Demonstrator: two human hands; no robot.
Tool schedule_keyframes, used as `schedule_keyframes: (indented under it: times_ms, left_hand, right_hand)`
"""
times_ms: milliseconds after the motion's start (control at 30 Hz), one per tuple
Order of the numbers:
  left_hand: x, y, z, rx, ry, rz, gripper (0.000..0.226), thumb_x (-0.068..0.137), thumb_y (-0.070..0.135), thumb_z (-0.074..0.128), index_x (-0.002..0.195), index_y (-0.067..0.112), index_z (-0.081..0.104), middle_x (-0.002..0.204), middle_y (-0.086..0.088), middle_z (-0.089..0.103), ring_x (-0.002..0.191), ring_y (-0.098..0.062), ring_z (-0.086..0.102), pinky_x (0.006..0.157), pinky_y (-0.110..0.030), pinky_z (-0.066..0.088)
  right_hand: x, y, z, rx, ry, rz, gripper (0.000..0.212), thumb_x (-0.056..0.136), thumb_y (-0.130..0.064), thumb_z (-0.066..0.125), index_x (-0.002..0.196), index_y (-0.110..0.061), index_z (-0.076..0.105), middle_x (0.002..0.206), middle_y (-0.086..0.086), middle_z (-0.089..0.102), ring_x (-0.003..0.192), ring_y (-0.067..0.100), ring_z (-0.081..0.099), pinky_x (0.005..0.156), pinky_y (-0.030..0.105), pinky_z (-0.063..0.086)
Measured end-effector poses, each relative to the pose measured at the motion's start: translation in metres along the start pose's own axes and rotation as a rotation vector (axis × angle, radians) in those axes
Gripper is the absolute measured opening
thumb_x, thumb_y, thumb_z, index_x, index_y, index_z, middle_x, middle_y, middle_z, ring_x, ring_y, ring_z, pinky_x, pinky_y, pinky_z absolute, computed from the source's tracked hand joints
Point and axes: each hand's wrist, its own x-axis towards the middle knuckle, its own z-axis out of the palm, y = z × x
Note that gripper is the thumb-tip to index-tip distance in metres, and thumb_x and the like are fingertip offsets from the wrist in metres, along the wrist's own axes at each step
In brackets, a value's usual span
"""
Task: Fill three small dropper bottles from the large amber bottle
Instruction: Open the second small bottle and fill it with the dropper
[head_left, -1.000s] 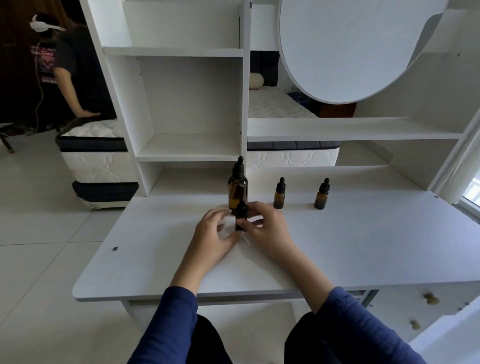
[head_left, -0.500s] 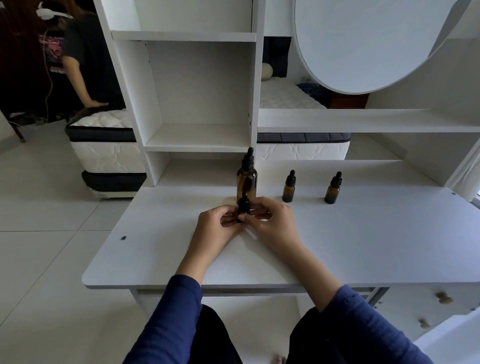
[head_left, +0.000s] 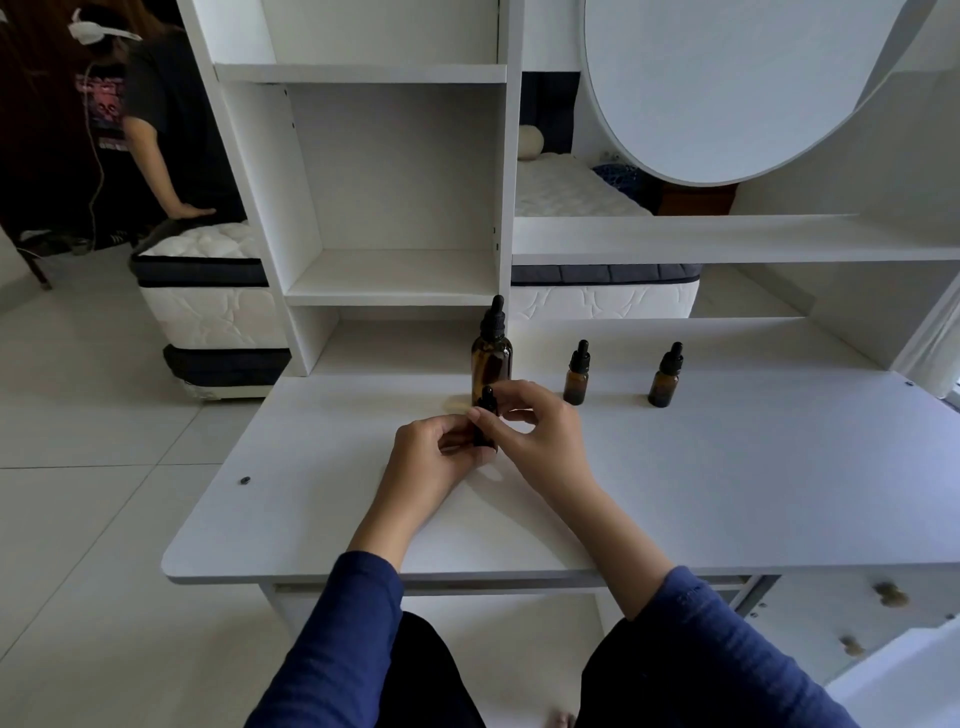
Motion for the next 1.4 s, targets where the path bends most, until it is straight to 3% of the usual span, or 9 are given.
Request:
schedule_keyframes:
  times_ms: [200, 400, 633, 767, 900, 1067, 1167, 1267, 1400]
  left_hand:
    - [0.001, 0.001, 0.000, 0.016, -0.032, 0.022, 0.027, 0.077, 0.005, 0.073, 0.095, 0.026, 0.071, 0.090, 0.008, 0.074, 0.087, -0.001, 0.069, 0.082, -0.016, 0.052]
    - [0.002, -0.002, -0.001, 0.052, -0.048, 0.039, 0.028, 0.077, 0.008, 0.073, 0.101, 0.023, 0.070, 0.093, 0.007, 0.073, 0.089, -0.001, 0.068, 0.083, -0.014, 0.051]
    - [0.002, -0.001, -0.003, 0.014, -0.096, 0.031, 0.026, 0.078, 0.006, 0.072, 0.098, 0.023, 0.071, 0.093, 0.007, 0.074, 0.089, 0.000, 0.068, 0.081, -0.010, 0.049]
    - [0.001, -0.001, -0.001, 0.001, -0.091, 0.028, 0.026, 0.078, 0.006, 0.072, 0.098, 0.023, 0.072, 0.094, 0.006, 0.074, 0.090, -0.002, 0.068, 0.084, -0.014, 0.051]
    - [0.001, -0.001, -0.002, 0.004, -0.088, 0.032, 0.029, 0.078, 0.006, 0.072, 0.103, 0.019, 0.071, 0.096, 0.004, 0.074, 0.091, -0.002, 0.068, 0.086, -0.016, 0.051]
    - [0.001, -0.002, -0.002, -0.003, -0.084, 0.020, 0.028, 0.078, 0.006, 0.072, 0.104, 0.017, 0.071, 0.097, 0.002, 0.074, 0.093, -0.005, 0.068, 0.088, -0.019, 0.051]
    - [0.001, -0.001, -0.001, -0.025, -0.089, 0.001, 0.027, 0.077, 0.005, 0.073, 0.103, 0.015, 0.072, 0.096, 0.002, 0.074, 0.092, -0.006, 0.069, 0.089, -0.019, 0.051]
    - [0.001, 0.000, -0.002, -0.040, -0.092, -0.015, 0.027, 0.077, 0.006, 0.073, 0.102, 0.017, 0.072, 0.095, 0.004, 0.074, 0.091, -0.004, 0.068, 0.088, -0.016, 0.050]
    - [0.001, 0.001, -0.002, -0.010, -0.087, -0.008, 0.026, 0.077, 0.008, 0.073, 0.099, 0.022, 0.071, 0.094, 0.006, 0.073, 0.090, -0.002, 0.068, 0.085, -0.013, 0.050]
  right_hand:
    - [0.006, -0.001, -0.001, 0.059, 0.016, 0.015, 0.011, 0.073, -0.014, 0.078, 0.080, -0.011, 0.070, 0.070, -0.010, 0.064, 0.068, 0.002, 0.062, 0.068, 0.013, 0.051]
    - [0.008, 0.000, -0.003, 0.102, -0.017, 0.039, 0.012, 0.073, -0.012, 0.077, 0.083, -0.008, 0.072, 0.073, -0.007, 0.066, 0.067, -0.003, 0.062, 0.069, 0.010, 0.050]
    - [0.012, 0.005, -0.013, 0.091, -0.160, 0.046, 0.018, 0.078, -0.010, 0.072, 0.096, -0.007, 0.072, 0.086, -0.005, 0.069, 0.078, -0.002, 0.066, 0.079, 0.011, 0.051]
    - [0.011, 0.005, -0.017, 0.100, -0.238, 0.040, 0.019, 0.085, -0.008, 0.065, 0.103, -0.008, 0.070, 0.092, -0.007, 0.069, 0.085, -0.005, 0.065, 0.080, 0.010, 0.049]
    - [0.009, 0.002, -0.013, 0.151, -0.180, 0.018, 0.018, 0.082, -0.012, 0.068, 0.100, -0.013, 0.070, 0.095, -0.006, 0.069, 0.091, 0.007, 0.066, 0.084, 0.019, 0.052]
    - [0.015, -0.004, -0.008, 0.117, -0.023, -0.069, 0.011, 0.075, -0.011, 0.075, 0.083, -0.015, 0.070, 0.076, -0.004, 0.064, 0.071, 0.009, 0.061, 0.071, 0.017, 0.051]
    - [0.017, -0.005, -0.012, 0.097, -0.111, -0.032, 0.015, 0.083, -0.005, 0.066, 0.094, -0.013, 0.071, 0.083, -0.010, 0.067, 0.079, 0.002, 0.064, 0.078, 0.014, 0.051]
    - [0.018, -0.008, -0.019, 0.086, -0.231, -0.020, 0.026, 0.089, -0.001, 0.053, 0.106, -0.015, 0.067, 0.096, -0.008, 0.069, 0.096, 0.006, 0.065, 0.090, 0.019, 0.050]
    - [0.023, -0.013, -0.022, -0.056, -0.178, -0.102, 0.017, 0.084, -0.010, 0.066, 0.100, -0.011, 0.070, 0.089, -0.004, 0.068, 0.086, 0.008, 0.066, 0.085, 0.021, 0.054]
